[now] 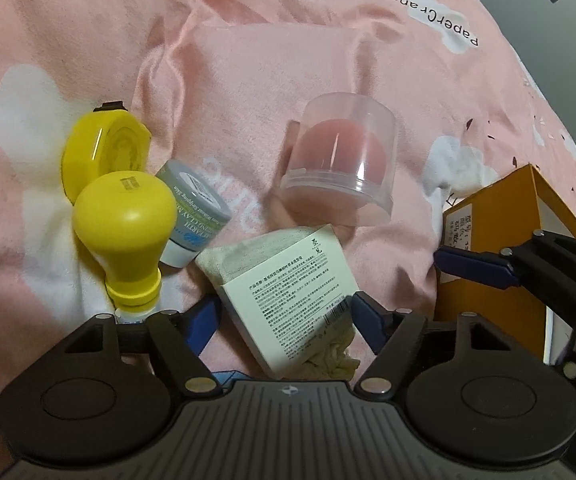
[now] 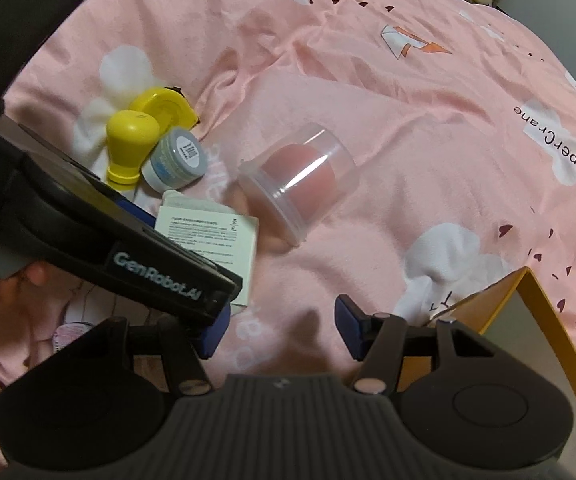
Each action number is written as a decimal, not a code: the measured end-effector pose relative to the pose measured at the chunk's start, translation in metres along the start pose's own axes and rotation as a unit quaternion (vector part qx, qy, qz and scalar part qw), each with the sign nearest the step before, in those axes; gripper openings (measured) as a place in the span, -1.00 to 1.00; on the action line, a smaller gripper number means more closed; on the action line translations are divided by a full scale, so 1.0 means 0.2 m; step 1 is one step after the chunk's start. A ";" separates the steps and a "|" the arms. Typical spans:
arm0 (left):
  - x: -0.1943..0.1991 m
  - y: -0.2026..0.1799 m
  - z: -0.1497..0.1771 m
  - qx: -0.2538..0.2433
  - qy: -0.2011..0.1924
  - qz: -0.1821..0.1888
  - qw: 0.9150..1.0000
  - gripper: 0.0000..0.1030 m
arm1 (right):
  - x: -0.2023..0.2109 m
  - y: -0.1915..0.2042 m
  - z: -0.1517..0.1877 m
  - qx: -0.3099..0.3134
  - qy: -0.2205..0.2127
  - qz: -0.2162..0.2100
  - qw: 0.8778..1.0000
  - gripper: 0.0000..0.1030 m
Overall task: Organize rigid objects
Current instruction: 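Grasp the white packet with the left tool while the right tool grasps the clear pink-sponge cup, then carry the white packet and clear cup over the box and lower them inside, then open both tools to release the packet and cup into the box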
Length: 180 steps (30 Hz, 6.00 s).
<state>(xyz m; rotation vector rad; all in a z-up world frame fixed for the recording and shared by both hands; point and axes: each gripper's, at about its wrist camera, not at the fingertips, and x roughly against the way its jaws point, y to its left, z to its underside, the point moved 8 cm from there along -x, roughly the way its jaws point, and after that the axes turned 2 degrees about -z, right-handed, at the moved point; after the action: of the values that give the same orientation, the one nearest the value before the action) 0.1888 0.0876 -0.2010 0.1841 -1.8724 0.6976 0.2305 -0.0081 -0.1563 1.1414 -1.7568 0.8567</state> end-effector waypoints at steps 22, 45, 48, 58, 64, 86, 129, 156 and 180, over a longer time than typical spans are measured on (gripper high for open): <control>0.06 -0.16 -0.06 -0.055 -0.046 0.059 0.996 -0.29 | 0.01 -0.06 -0.01 0.004 0.008 0.030 1.000 0.01; 0.45 -0.04 -0.17 -0.061 -0.144 0.051 0.986 -0.41 | 0.12 -0.15 -0.12 -0.125 -0.047 0.009 0.991 0.15; 0.50 0.01 -0.24 -0.049 -0.164 0.039 0.985 -0.40 | 0.10 -0.16 -0.18 -0.170 -0.059 -0.013 0.984 0.17; 0.46 0.09 -0.38 -0.026 -0.172 0.026 0.984 -0.40 | -0.07 -0.19 -0.30 -0.273 -0.066 -0.057 0.958 0.33; 0.38 0.09 -0.39 -0.027 -0.157 0.028 0.987 -0.40 | -0.18 -0.22 -0.31 -0.292 -0.047 -0.053 0.954 0.29; 0.66 -0.25 -0.26 -0.094 -0.183 0.099 0.974 -0.40 | 0.45 -0.30 -0.06 -0.289 -0.168 -0.023 0.942 0.21; -0.40 -1.27 0.22 -0.176 0.134 0.196 0.955 -0.40 | 0.33 -0.79 1.08 -0.293 0.089 0.125 0.944 0.21; -0.28 -1.15 0.33 -0.207 0.176 0.149 0.951 -0.32 | 0.37 -0.75 1.16 -0.341 0.111 0.073 0.931 0.21; -0.28 -1.27 0.47 -0.288 0.177 0.121 0.933 -0.29 | 0.43 -0.64 1.14 -0.253 0.176 0.091 0.947 0.19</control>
<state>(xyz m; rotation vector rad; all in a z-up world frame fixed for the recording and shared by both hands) 0.2478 -0.1822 -0.1777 -0.5265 -1.6810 0.2891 0.2658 -0.2808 -0.1572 0.4619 -1.6585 0.6143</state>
